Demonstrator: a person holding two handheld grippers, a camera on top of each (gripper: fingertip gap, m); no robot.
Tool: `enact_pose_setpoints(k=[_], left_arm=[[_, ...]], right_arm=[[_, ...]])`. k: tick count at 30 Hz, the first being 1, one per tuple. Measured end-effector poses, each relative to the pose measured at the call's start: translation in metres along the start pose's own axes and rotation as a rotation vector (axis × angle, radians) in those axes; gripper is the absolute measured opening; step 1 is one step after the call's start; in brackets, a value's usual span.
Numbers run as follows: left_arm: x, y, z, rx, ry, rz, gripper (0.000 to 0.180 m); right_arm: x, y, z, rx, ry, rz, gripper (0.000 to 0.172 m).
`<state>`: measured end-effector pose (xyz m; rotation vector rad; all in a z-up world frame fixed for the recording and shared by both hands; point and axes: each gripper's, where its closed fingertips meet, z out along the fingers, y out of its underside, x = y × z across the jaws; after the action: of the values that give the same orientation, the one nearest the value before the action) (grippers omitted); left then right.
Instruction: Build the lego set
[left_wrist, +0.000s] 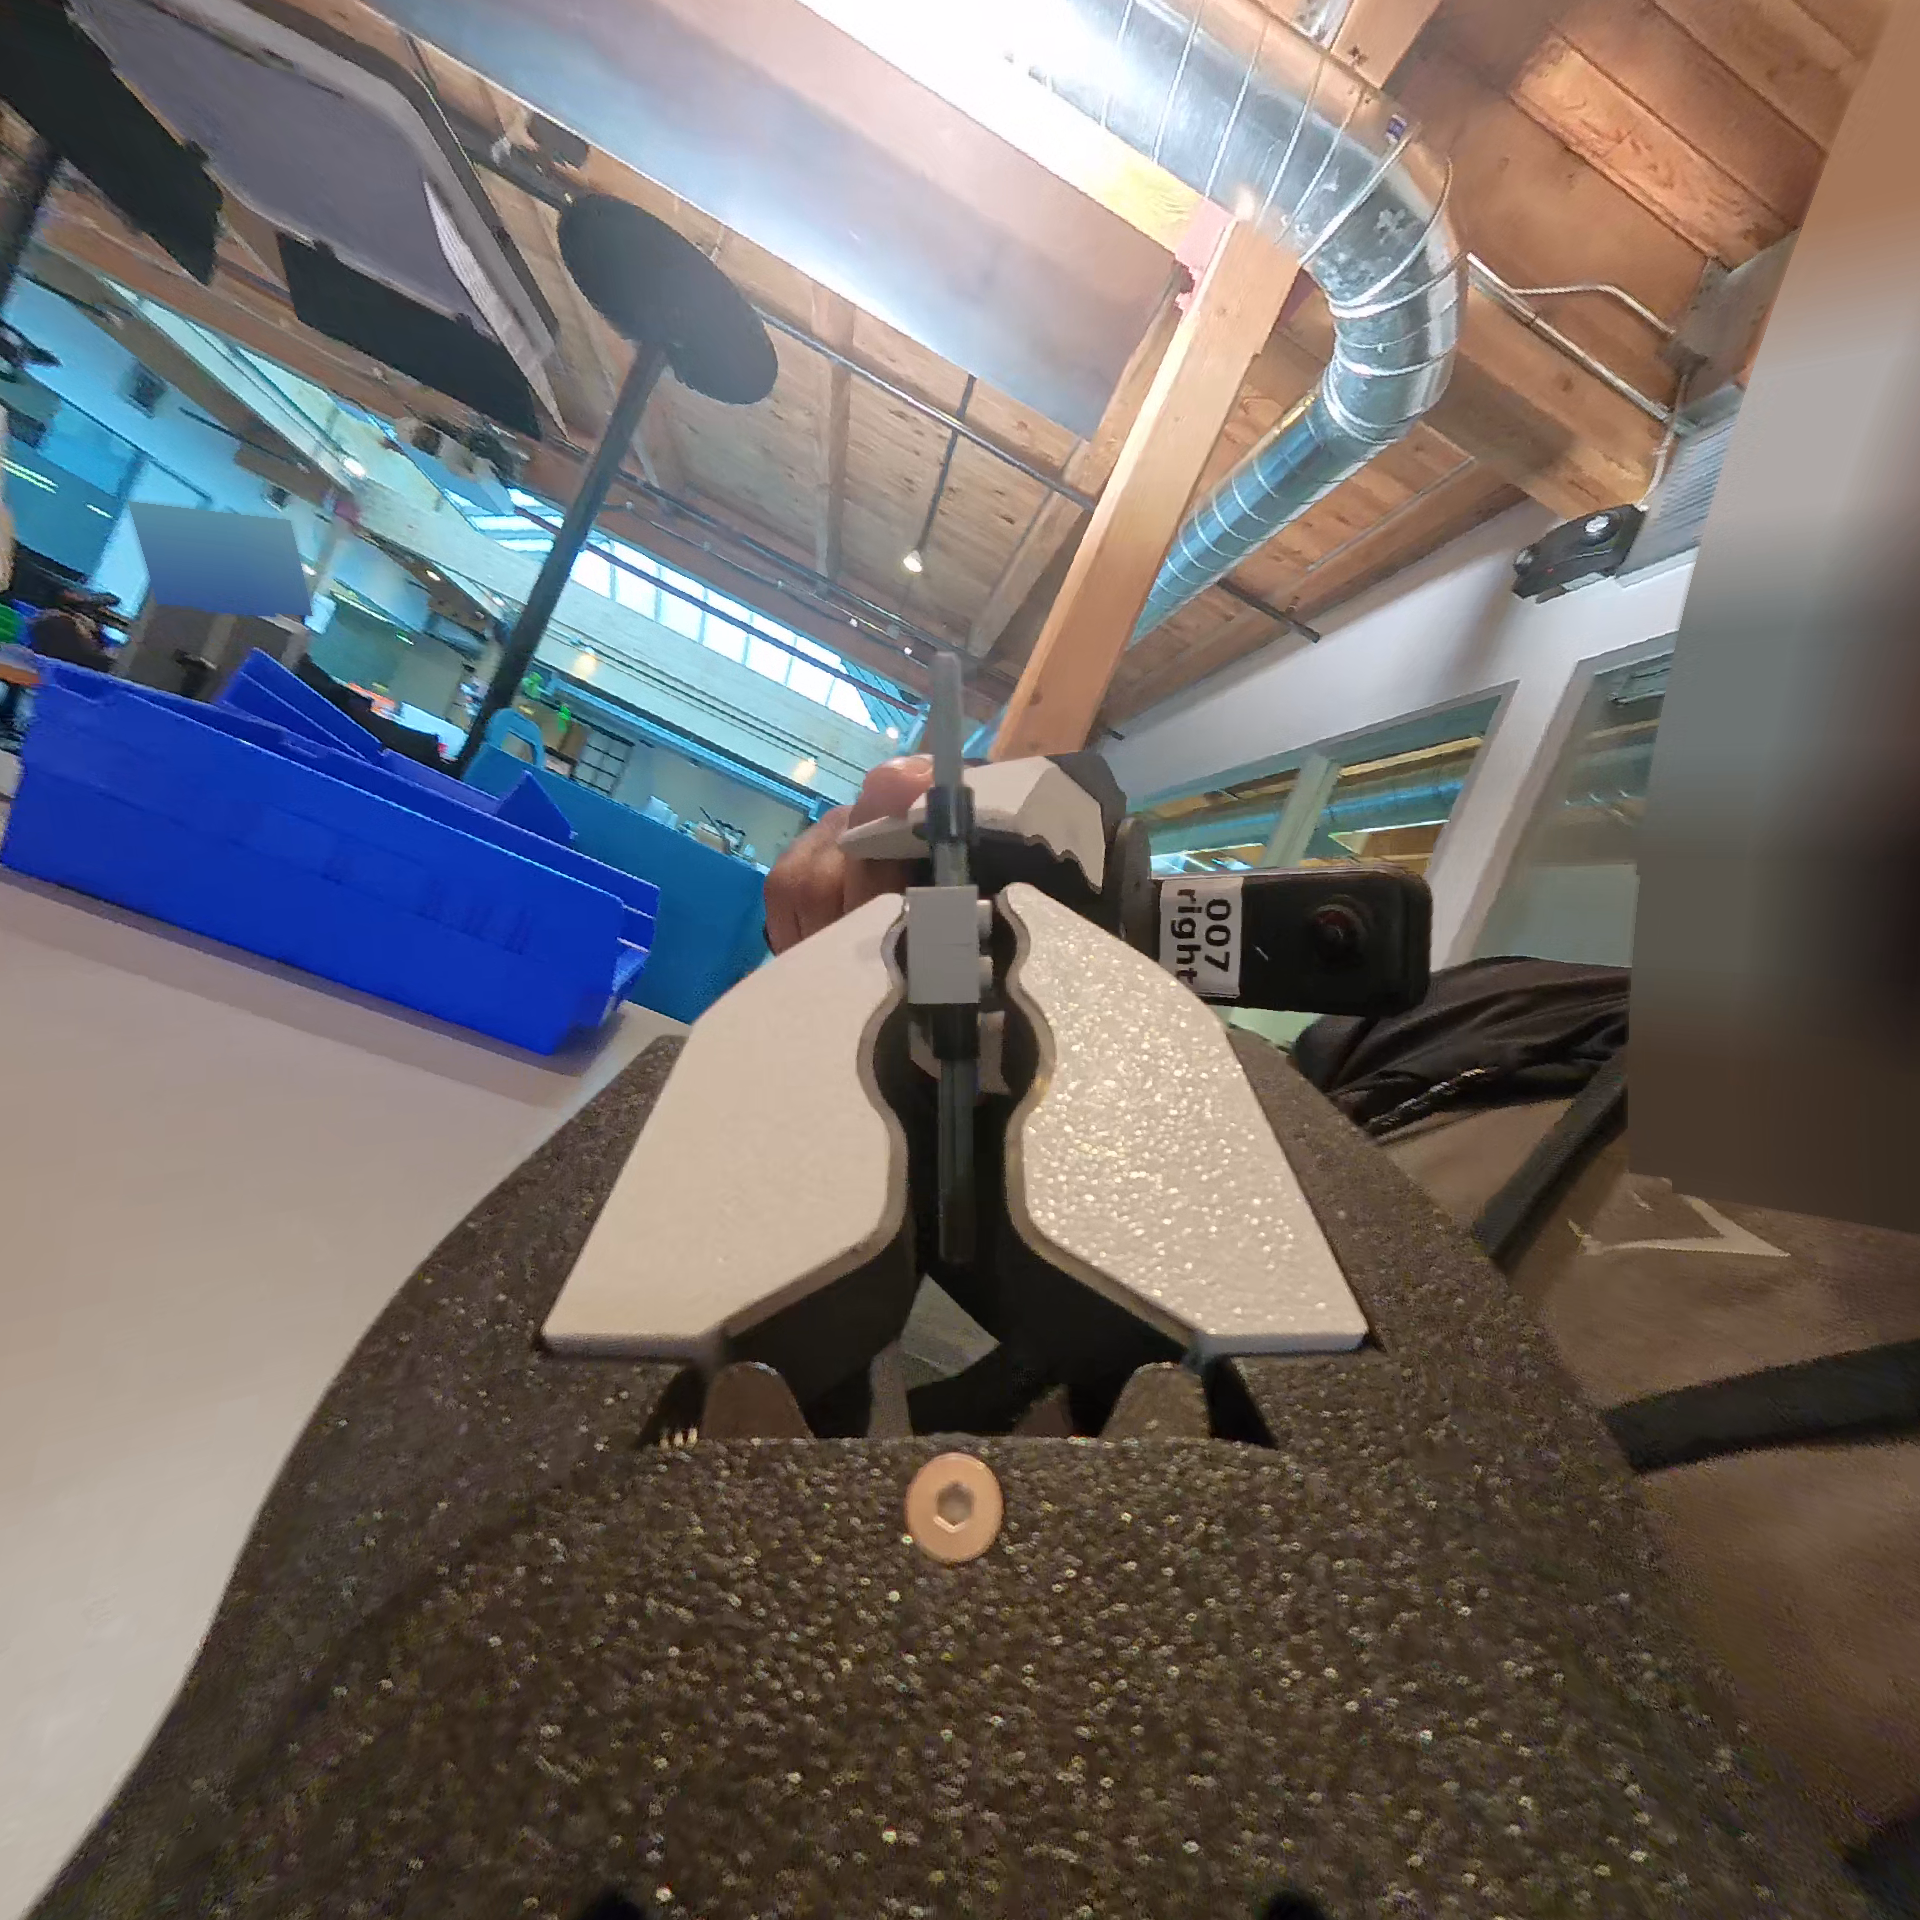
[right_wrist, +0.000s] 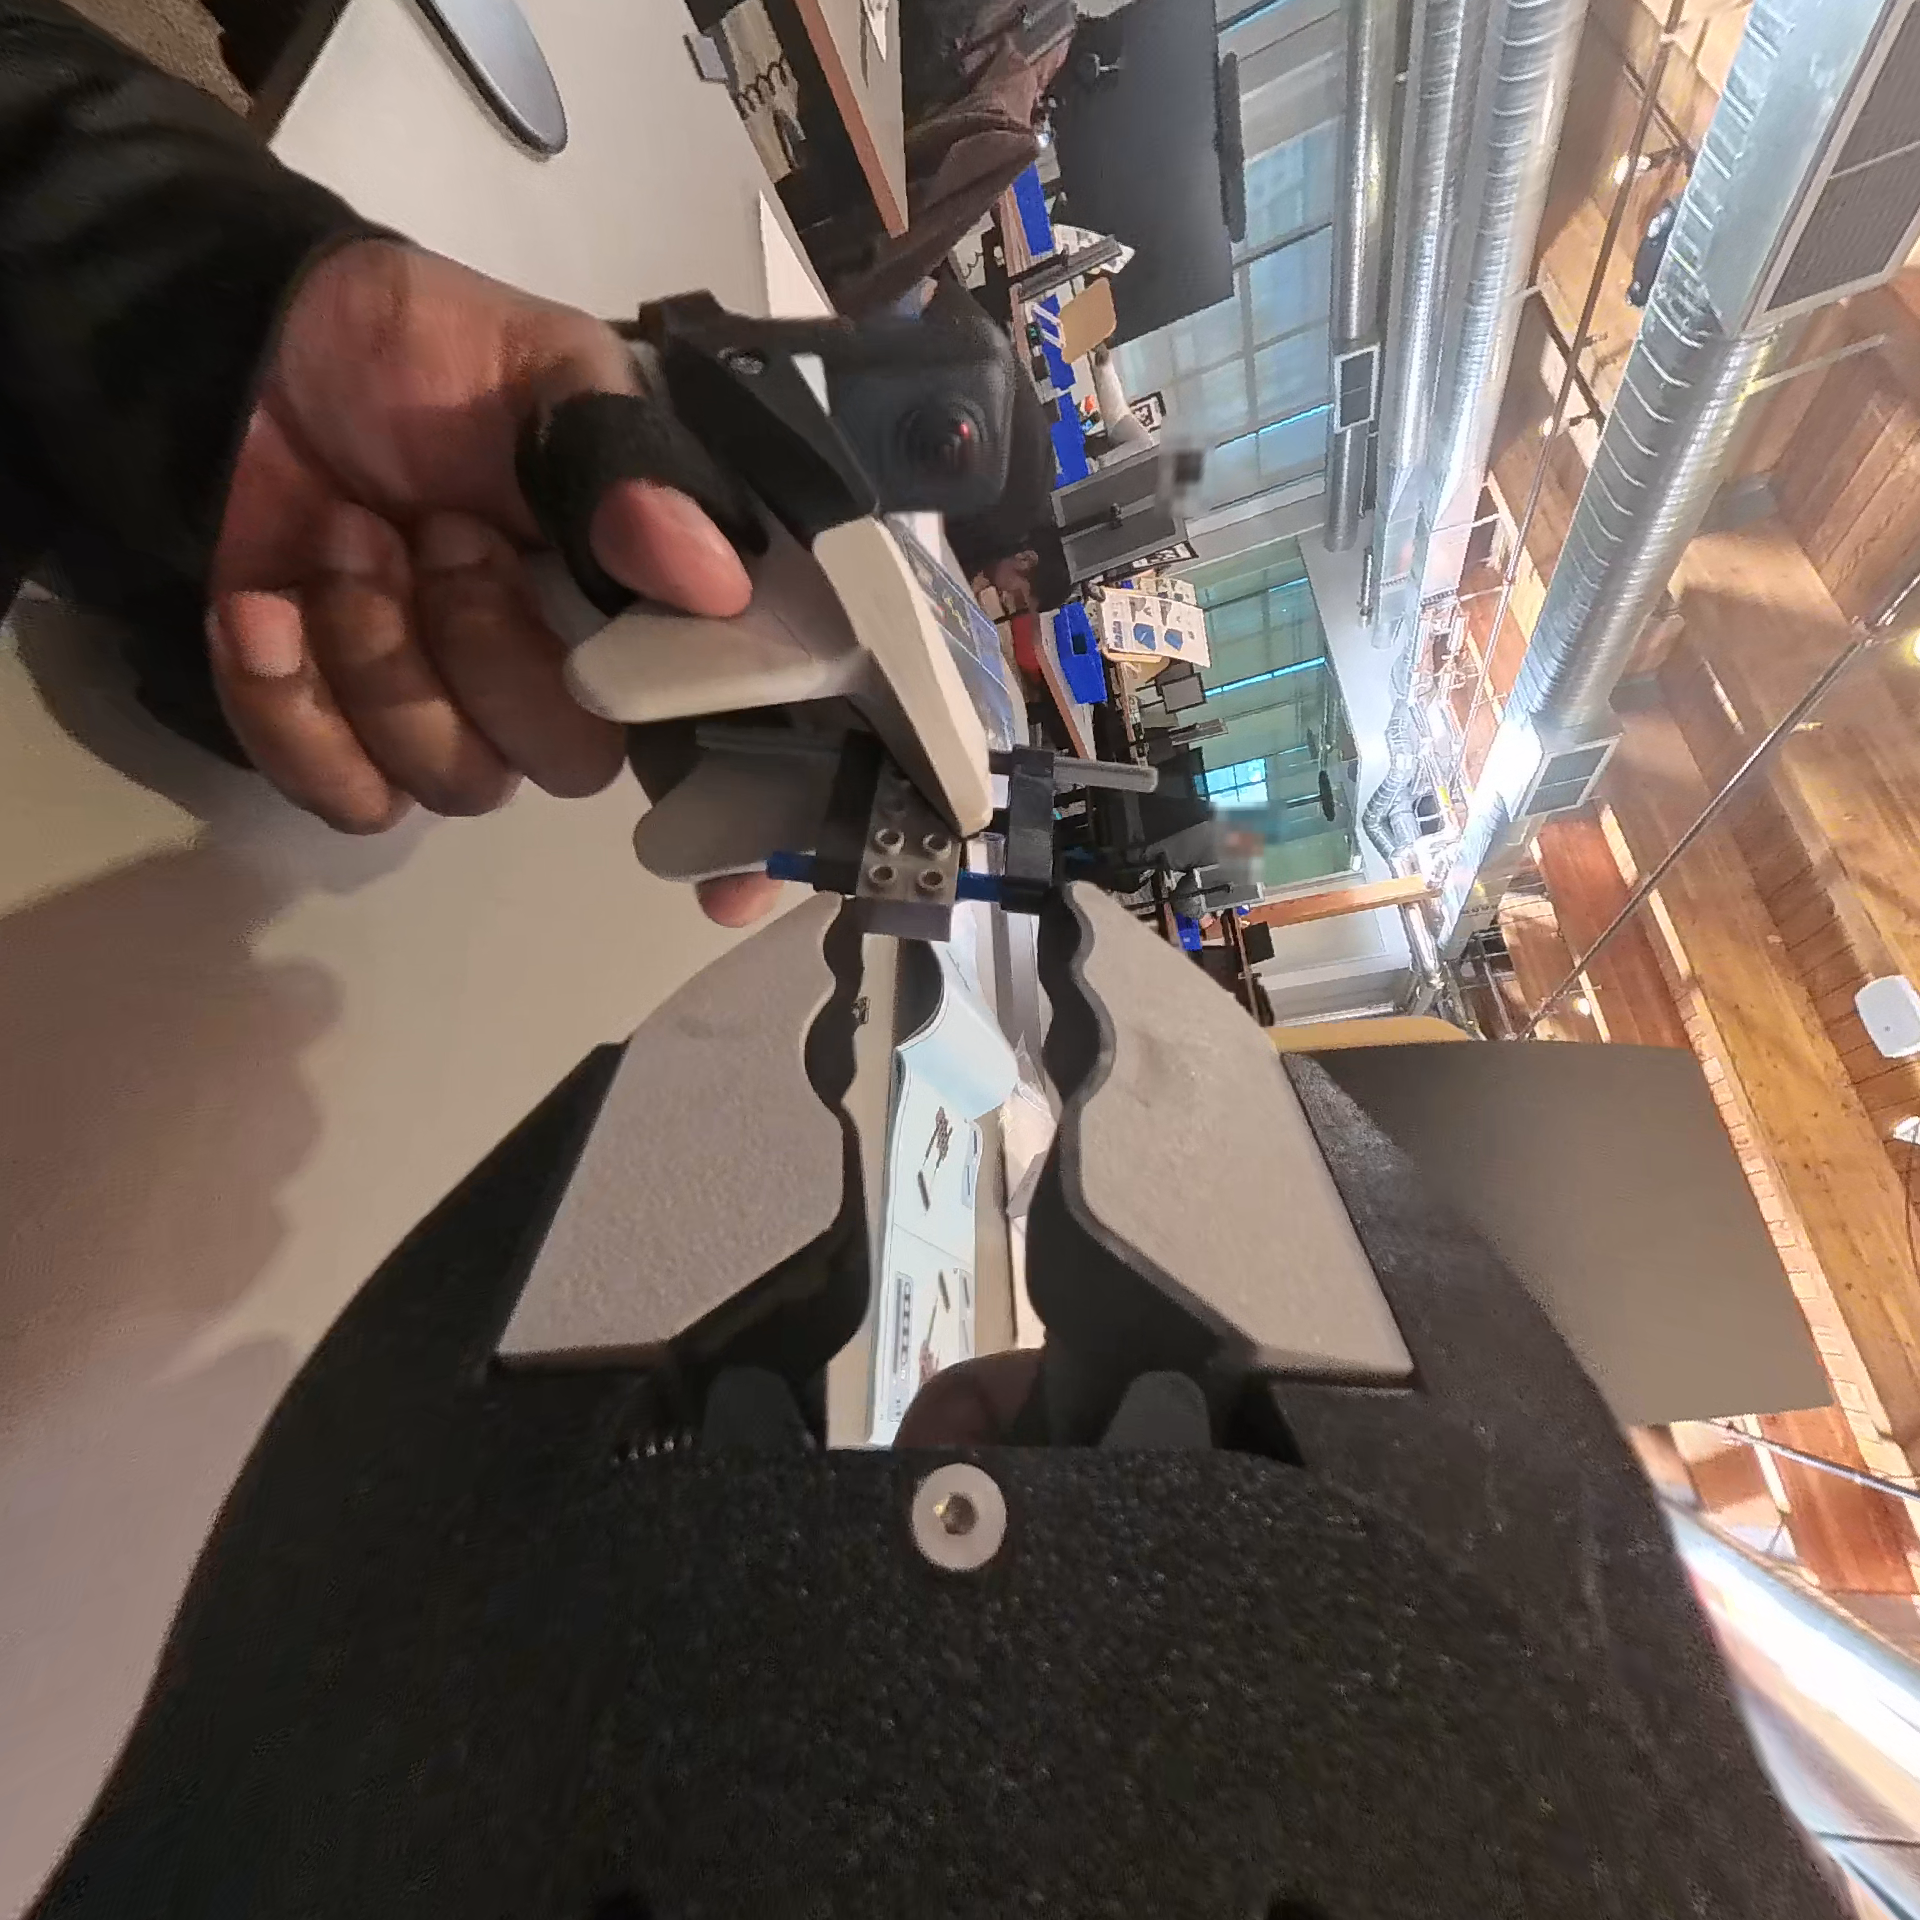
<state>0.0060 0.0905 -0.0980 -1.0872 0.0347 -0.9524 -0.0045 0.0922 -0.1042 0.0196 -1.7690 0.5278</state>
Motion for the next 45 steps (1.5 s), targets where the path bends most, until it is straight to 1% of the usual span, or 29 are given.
enact_pose_setpoints(k=[3,5,10,13,17,20,22,24,28,34,39,42,45], left_arm=[[-0.007,-0.003,0.0,0.023,-0.078,0.044,0.016],[-0.01,-0.005,-0.002,0.024,-0.099,0.055,0.019],[-0.008,-0.005,-0.001,0.032,-0.079,0.04,0.018],[-0.005,-0.004,-0.001,0.031,-0.065,0.048,0.012],[-0.014,-0.005,-0.002,0.049,-0.124,0.053,0.011],[-0.021,-0.013,-0.009,0.094,-0.168,0.044,0.012],[-0.027,-0.016,-0.012,0.108,-0.213,0.054,0.011],[-0.031,-0.014,-0.012,0.091,-0.256,0.086,0.012],[-0.033,-0.009,-0.01,0.038,-0.333,0.201,0.012],[-0.031,-0.005,-0.007,-0.005,-0.371,0.296,0.011],[-0.031,-0.002,-0.005,-0.031,-0.382,0.336,0.011],[-0.032,-0.002,-0.006,-0.034,-0.403,0.359,0.011],[-0.034,-0.001,-0.006,-0.042,-0.412,0.356,0.011]], right_arm=[[0.004,0.004,0.001,0.013,0.033,0.057,0.034],[0.008,0.006,0.0,0.022,0.064,0.091,0.034],[0.011,0.007,-0.004,0.054,0.059,0.126,0.034],[0.01,0.009,-0.002,0.05,0.057,0.119,0.034],[0.009,0.018,0.001,-0.006,0.061,0.13,0.034],[0.012,0.026,-0.003,-0.058,0.061,0.166,0.04],[0.017,0.025,-0.008,-0.067,0.071,0.197,0.043],[0.018,0.017,-0.008,-0.062,0.06,0.221,0.047],[0.015,0.008,0.005,-0.121,0.076,0.141,0.053],[0.002,0.018,0.02,-0.195,0.043,0.116,0.06],[0.001,0.025,0.026,-0.24,0.06,0.086,0.059],[-0.001,0.025,0.028,-0.247,0.074,0.064,0.055],[-0.001,0.027,0.029,-0.261,0.083,0.053,0.055]])
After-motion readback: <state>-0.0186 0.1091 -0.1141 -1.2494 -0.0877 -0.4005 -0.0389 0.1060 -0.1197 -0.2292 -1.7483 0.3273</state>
